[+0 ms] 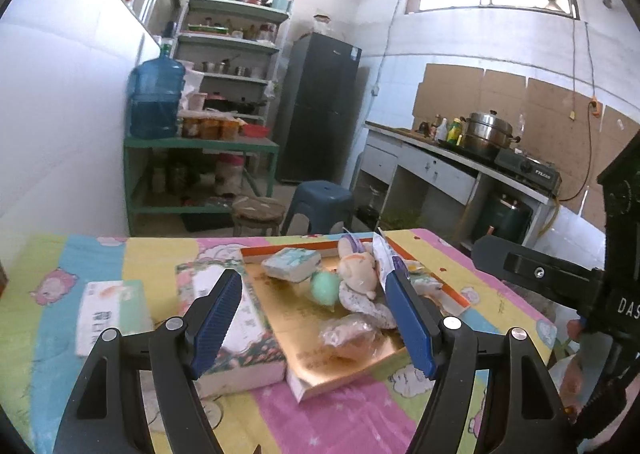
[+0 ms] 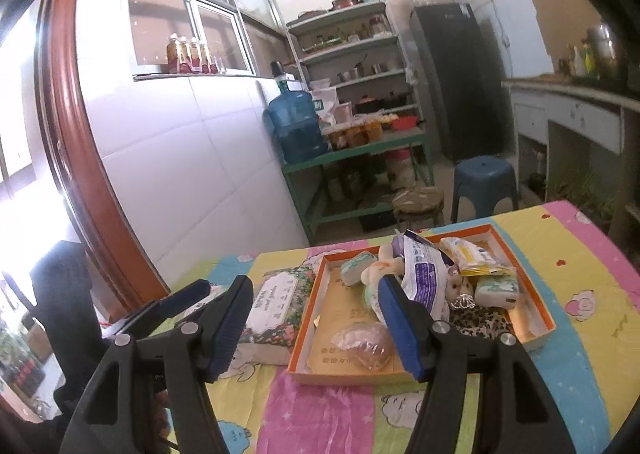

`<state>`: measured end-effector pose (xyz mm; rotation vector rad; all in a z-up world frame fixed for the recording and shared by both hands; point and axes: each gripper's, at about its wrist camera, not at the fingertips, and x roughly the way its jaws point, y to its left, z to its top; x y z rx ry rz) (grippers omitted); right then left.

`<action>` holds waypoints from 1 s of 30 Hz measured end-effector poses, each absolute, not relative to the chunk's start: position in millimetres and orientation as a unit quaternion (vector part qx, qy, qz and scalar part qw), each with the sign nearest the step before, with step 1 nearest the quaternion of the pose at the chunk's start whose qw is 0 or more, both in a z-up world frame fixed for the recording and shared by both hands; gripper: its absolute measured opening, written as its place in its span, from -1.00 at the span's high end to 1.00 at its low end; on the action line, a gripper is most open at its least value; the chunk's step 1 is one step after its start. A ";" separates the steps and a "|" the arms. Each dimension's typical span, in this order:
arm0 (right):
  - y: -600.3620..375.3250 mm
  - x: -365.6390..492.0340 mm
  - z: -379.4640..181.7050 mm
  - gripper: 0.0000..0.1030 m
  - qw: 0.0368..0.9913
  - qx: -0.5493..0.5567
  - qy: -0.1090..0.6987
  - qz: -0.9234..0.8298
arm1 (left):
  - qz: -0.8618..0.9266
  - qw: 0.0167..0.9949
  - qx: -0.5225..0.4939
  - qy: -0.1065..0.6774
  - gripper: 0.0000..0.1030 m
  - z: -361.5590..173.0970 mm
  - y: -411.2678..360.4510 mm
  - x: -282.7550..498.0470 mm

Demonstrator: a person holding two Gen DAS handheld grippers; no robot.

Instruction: Organize soft objects

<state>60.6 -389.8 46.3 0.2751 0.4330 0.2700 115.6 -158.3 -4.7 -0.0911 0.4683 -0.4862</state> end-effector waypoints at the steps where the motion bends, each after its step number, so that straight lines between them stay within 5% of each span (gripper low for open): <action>1: -386.9 55.3 48.4 -0.26 0.960 0.132 0.210 0.129 | -0.235 0.944 -0.042 0.229 -0.47 -2.4 -154.0 109.8; 30: -329.2 -66.4 69.0 -0.26 0.981 0.041 0.182 -0.044 | -0.076 0.984 -0.002 0.163 -0.47 60.5 -85.4 -17.6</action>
